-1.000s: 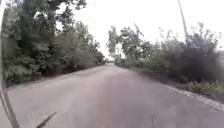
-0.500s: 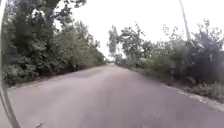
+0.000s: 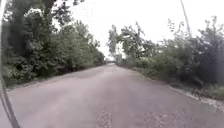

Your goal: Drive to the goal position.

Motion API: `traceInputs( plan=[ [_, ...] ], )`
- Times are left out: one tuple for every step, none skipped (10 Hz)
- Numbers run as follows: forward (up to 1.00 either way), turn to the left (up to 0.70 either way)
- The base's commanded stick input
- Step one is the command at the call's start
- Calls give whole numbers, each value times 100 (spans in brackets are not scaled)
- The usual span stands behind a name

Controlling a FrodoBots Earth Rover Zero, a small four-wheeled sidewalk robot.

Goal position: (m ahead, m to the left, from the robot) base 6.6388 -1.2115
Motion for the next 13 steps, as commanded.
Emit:
traceInputs(
  plan=[
    [70, 0],
    [70, 0],
    [70, 0],
    [70, 0],
    [70, 0],
    [70, 0],
    [70, 0],
    [70, 0],
    [70, 0],
    [70, 0],
    [70, 0],
    [70, 0],
    [70, 0]
  ],
)
